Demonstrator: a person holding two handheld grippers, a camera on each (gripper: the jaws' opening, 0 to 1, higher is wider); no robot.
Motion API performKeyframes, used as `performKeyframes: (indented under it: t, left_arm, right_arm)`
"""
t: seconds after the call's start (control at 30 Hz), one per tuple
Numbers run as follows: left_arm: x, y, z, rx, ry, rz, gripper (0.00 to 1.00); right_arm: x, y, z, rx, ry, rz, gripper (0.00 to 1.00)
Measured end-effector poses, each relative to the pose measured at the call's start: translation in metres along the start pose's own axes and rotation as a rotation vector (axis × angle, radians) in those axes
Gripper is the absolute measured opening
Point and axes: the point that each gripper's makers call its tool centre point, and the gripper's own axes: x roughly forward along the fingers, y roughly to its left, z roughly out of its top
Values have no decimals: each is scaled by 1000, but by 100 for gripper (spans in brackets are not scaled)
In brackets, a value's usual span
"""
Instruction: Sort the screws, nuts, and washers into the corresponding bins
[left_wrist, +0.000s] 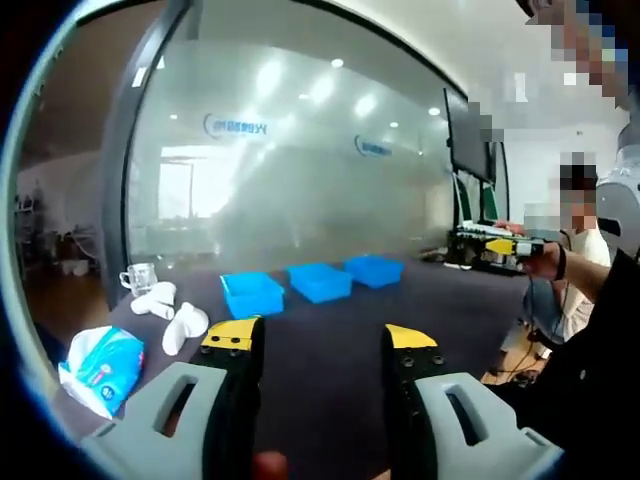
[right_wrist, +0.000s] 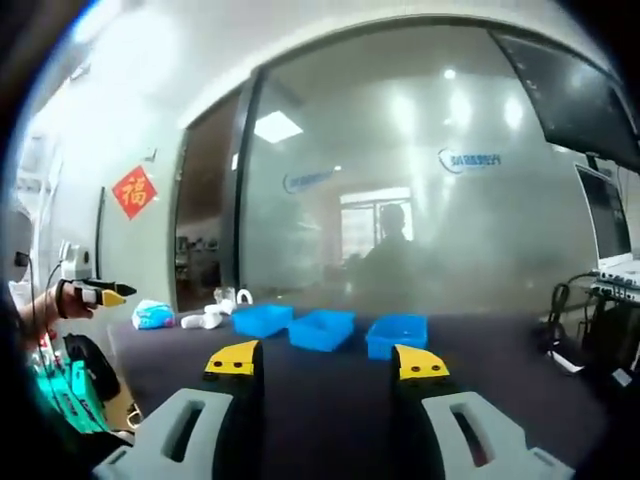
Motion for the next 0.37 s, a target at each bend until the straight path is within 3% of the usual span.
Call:
performKeyframes:
  t: [0.37]
  left_arm:
    - [-2,0,6,10,-9,5,46]
  right_arm:
    - [-3,-1,4,-5,-7,-6,47]
